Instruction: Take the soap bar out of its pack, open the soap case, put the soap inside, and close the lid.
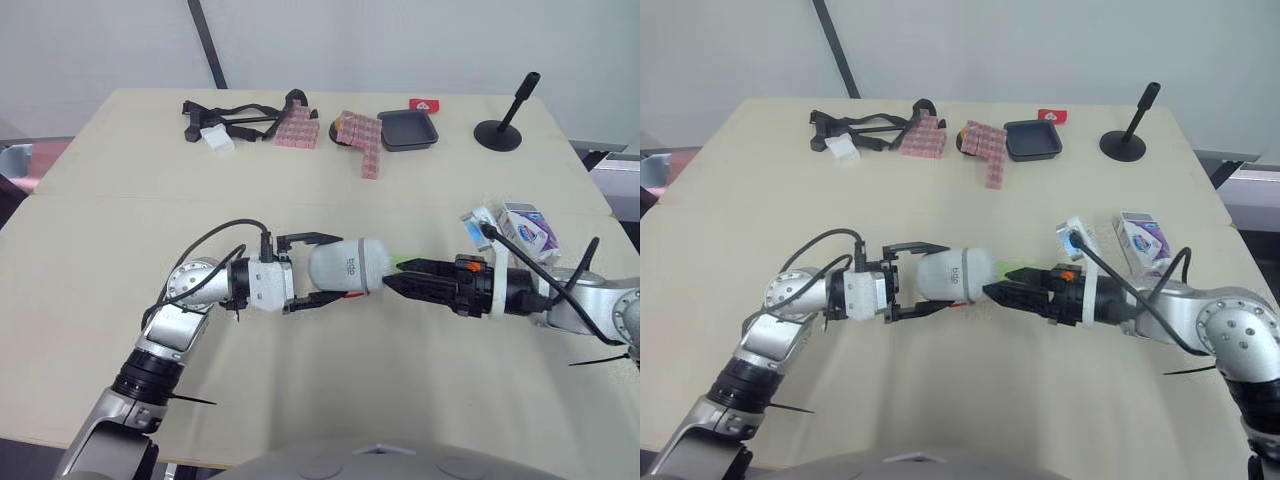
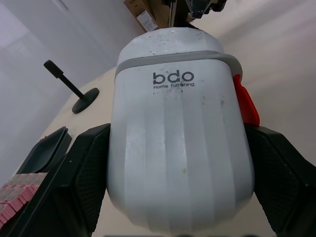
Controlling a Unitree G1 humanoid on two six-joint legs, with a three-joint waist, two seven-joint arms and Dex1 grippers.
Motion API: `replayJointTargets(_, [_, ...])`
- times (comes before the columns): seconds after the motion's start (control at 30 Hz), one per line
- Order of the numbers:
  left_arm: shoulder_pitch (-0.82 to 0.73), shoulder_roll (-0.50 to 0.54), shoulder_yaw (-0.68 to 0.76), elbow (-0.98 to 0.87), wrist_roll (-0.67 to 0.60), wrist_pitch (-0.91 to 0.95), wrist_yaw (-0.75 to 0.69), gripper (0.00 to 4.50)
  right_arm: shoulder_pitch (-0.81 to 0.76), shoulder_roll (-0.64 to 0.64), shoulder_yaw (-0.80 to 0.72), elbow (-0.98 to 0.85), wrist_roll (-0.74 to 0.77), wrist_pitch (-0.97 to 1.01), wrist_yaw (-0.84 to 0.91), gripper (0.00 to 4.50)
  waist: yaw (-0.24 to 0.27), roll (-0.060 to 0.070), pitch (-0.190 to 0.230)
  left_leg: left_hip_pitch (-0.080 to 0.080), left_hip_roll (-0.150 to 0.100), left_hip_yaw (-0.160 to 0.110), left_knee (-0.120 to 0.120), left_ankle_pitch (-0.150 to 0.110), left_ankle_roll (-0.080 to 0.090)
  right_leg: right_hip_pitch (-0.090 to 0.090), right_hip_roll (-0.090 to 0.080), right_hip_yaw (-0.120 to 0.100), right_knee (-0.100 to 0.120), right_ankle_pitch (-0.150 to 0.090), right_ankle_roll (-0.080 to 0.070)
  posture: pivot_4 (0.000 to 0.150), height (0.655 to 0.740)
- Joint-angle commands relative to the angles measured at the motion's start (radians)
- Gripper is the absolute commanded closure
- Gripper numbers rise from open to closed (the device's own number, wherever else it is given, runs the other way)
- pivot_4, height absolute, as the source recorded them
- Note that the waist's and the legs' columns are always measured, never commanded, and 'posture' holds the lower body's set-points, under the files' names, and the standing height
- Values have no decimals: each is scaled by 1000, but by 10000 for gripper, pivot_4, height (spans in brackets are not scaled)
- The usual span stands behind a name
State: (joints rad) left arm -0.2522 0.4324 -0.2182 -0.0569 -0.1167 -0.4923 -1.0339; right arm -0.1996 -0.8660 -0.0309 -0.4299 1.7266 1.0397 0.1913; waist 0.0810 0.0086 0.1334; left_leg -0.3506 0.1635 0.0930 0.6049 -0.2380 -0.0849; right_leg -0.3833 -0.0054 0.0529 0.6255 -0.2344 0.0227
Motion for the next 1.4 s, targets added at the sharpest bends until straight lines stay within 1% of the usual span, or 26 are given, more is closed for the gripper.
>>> replayJointTargets(0.03, [-15, 10, -9, -20, -15, -34, 7, 10171, -30, 4, 9, 11, 67, 5, -33, 0, 0, 0, 0, 0, 0, 0, 0, 0, 0, 0, 0, 0, 0, 0, 0, 1500, 7400])
replayJointTargets(0.2, [-22, 20, -21, -16, -46, -24, -9, 10171, -54, 21, 34, 24, 79, 11, -48, 0, 0, 0, 0, -1, 0, 0, 1, 0, 0, 0, 0, -1, 0, 0, 0, 1500, 7400])
replayJointTargets(0.53, [-28, 31, -34, -13, -54, -25, -14, 10171, -73, 49, 49, 35, 93, 10, -68, 0, 0, 0, 0, -2, 0, 0, 2, 0, -1, 0, 0, -2, 0, 0, 0, 1500, 7400])
replayJointTargets(0.67, [-30, 29, -36, -8, -50, -25, -10, 10171, -69, 52, 51, 37, 98, 10, -71, 10764, 0, 0, 0, -3, 0, 0, 2, 0, -1, 0, 0, -3, 0, 0, 0, 1500, 7400])
replayJointTargets(0.7, [-30, 29, -35, -7, -49, -25, -8, 10171, -67, 52, 50, 37, 101, 9, -72, 14812, 0, 0, 0, -3, 0, 0, 2, 0, -1, 0, 0, -3, 0, 0, 0, 1500, 7400])
replayJointTargets(0.8, [-31, 28, -35, -3, -46, -25, -6, 10171, -64, 49, 48, 38, 105, 11, -70, 24592, 1, 0, 0, -3, 0, 0, 2, 0, -1, 0, 0, -3, 0, 0, 0, 1500, 7400])
replayJointTargets(1.07, [-37, 22, -36, 3, -43, -24, 2, 10171, -68, 49, 56, 45, 136, 20, -52, 24956, 0, 0, 0, -4, 0, 0, 3, 0, -1, 0, 0, -4, 1, 0, 0, 1500, 7400])
replayJointTargets(1.4, [-29, 25, -25, -5, -50, -8, 12, 10171, -54, 51, 45, 60, 219, 16, -25, 24956, 1, 0, 0, -5, 0, 0, 4, 0, -1, 0, 0, -5, 1, 0, 0, 1500, 7400])
